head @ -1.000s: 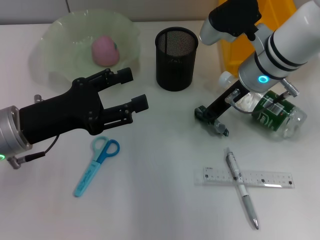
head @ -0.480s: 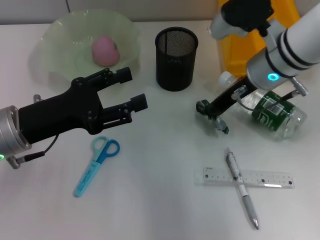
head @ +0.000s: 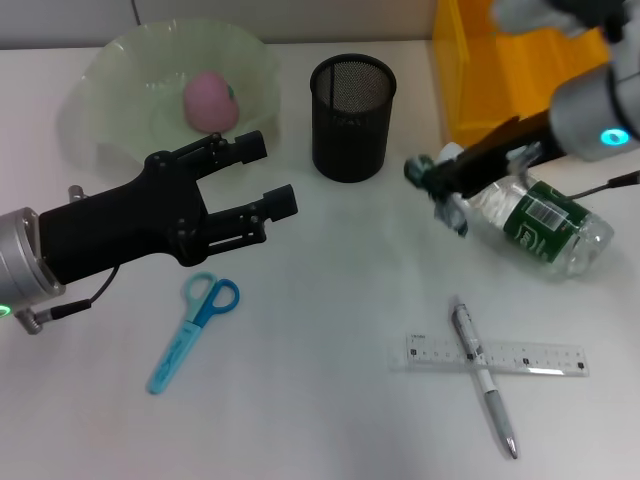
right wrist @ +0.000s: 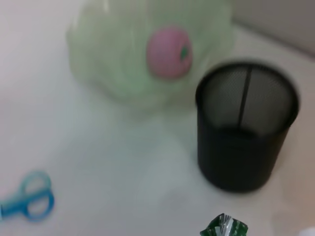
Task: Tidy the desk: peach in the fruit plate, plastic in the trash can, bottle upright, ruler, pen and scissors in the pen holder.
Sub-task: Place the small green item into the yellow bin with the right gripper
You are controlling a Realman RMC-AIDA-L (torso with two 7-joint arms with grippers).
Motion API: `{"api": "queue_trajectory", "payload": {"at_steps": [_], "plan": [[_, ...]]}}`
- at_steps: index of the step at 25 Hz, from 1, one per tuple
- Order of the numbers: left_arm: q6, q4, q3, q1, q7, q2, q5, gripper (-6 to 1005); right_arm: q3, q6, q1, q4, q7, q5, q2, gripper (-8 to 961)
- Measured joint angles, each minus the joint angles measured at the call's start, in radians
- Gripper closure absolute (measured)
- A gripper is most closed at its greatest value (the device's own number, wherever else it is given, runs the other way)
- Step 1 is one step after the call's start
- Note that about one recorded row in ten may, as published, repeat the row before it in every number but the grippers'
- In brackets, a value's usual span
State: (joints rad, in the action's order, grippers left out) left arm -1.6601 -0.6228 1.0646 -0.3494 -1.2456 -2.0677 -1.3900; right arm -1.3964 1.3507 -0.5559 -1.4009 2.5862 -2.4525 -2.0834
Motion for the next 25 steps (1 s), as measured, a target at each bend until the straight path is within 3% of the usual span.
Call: {"api": "queue_trajectory", "payload": {"at_steps": [3,9,13,19,25], "plan": [[0.0,0.001,0.0,0.0,0.0,0.0,0.0,196,0.07,-0.043,0.107,-0.121,-0.027,0.109,-0.001,858],[0.0,0.002,0.0,-0.001,0.0,0.0,0.0,196,0.195,-0.108,0.171,-0.148,-0.08,0.212,-0.002,859],[0.0,0.002,0.0,-0.002,0.0,0.0,0.0,196,0.273,-0.245,0.203,-0.114,-0.121,0.253,0.0,858],[0.0,0.002,0.0,-0.003,0.0,0.002,0.0,196,0.292,-0.367,0.187,-0.045,-0.158,0.257,0.003,855],[0.0,0.001,0.0,-0.005,0.0,0.001,0.0,196,0.293,-0.524,0.116,0.157,-0.196,0.258,0.004,851]]}}
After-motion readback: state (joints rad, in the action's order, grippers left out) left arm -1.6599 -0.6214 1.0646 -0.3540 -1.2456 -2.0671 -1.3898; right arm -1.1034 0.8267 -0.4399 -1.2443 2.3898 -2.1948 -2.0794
